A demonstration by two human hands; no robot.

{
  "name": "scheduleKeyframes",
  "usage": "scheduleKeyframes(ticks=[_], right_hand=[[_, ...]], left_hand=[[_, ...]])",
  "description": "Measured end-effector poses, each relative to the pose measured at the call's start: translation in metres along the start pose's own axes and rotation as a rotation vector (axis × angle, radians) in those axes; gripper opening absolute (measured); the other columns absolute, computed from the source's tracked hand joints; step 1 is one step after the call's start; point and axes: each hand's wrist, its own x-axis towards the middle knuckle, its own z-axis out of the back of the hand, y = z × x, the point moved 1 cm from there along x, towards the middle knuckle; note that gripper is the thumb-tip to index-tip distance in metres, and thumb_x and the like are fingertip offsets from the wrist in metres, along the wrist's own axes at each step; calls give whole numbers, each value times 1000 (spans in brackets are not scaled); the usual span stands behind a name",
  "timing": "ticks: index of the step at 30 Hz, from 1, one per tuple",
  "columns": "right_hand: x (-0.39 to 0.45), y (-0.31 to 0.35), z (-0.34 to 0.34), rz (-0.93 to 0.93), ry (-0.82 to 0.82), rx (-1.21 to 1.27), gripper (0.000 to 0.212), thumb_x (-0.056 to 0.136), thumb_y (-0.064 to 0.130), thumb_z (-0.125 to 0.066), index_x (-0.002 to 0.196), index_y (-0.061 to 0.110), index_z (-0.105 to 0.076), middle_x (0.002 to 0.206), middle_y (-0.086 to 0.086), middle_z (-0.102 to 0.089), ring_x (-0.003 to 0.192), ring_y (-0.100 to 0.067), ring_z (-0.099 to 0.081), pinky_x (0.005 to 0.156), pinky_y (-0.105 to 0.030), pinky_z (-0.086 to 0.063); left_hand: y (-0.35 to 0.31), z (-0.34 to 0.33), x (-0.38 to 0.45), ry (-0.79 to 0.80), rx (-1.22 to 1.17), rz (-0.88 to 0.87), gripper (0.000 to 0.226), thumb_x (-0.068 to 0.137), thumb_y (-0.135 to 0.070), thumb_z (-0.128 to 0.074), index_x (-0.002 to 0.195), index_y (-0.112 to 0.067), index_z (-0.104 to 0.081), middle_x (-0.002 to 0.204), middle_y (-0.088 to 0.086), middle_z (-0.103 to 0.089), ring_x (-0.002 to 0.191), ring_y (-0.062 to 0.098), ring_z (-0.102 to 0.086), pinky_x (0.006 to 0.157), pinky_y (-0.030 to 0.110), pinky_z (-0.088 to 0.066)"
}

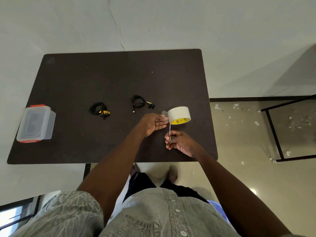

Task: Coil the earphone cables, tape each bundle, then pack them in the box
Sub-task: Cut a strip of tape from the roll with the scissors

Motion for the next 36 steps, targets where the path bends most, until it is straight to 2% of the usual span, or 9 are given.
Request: scheduleKeyframes(ticks=[1, 4, 6, 10, 16, 23, 27, 30, 36], right_hand=[[0, -1, 1, -13, 17, 8, 5, 91, 6, -62, 87, 6, -58, 78, -12, -56, 63, -22, -60, 60, -28, -51], [-1, 1, 2, -38, 50, 11, 25, 86, 31, -67, 89, 7, -60, 75, -8, -56, 64, -21, -57, 61, -29, -48], [-1, 3, 2, -35, 76, 10, 32, 86, 35, -64, 94, 4, -62, 77, -8, -58, 67, -21, -59, 64, -29, -50], [1, 4, 2, -39, 95, 18, 40, 86, 35, -63, 104, -1, -64, 80, -10, -60, 72, -21, -60, 67, -29, -51], [5, 5, 2, -6, 75, 43, 42, 85, 31, -63, 108, -3, -63, 80, -9, -59, 72, -21, -60, 69, -29, -52], [7, 6, 6, 22, 48, 62, 38, 84, 30, -63, 105, -2, -64, 79, -11, -58, 70, -22, -60, 66, -28, -52], [10, 5, 7, 34, 32, 70, 36, 85, 28, -63, 104, -2, -65, 79, -11, -58, 69, -21, -60, 66, -27, -53], [11, 5, 9, 42, 25, 67, 35, 85, 29, -64, 104, -1, -65, 78, -11, -59, 69, -21, -61, 65, -28, -53], [12, 6, 10, 44, 12, 65, 35, 85, 28, -66, 103, -1, -64, 76, -10, -58, 65, -21, -60, 62, -27, -52]], left_hand=[[0, 0, 0, -3, 1, 1, 13, 91, 0, -54, 101, 5, -61, 97, 20, -70, 91, 28, -69, 84, 39, -56], [0, -1, 1, -9, 11, 2, 17, 91, -2, -55, 105, 6, -60, 106, 21, -69, 93, 29, -69, 85, 39, -56], [0, -1, 3, -9, 14, 5, 21, 91, -2, -55, 108, 8, -59, 107, 21, -68, 93, 30, -68, 85, 39, -56], [1, -2, 3, -11, 25, 3, 18, 91, -3, -56, 105, 7, -59, 96, 19, -69, 91, 28, -68, 88, 39, -54], [2, -4, 2, -14, 21, 1, 12, 91, -2, -55, 99, 5, -60, 96, 18, -69, 90, 28, -68, 89, 39, -54], [5, -7, 4, -11, -3, 14, 25, 90, -3, -55, 112, 8, -59, 96, 17, -70, 85, 26, -69, 85, 37, -55], [6, -9, 2, -1, -12, 26, 15, 90, -2, -54, 100, 5, -63, 87, 14, -72, 84, 24, -69, 86, 36, -54], [6, -10, 1, -10, -17, 20, 13, 90, -1, -55, 98, 5, -63, 82, 13, -73, 83, 24, -69, 81, 35, -55], [6, -11, -1, -11, -14, 14, 15, 90, -2, -55, 101, 6, -62, 98, 18, -69, 86, 24, -69, 67, 31, -57]])
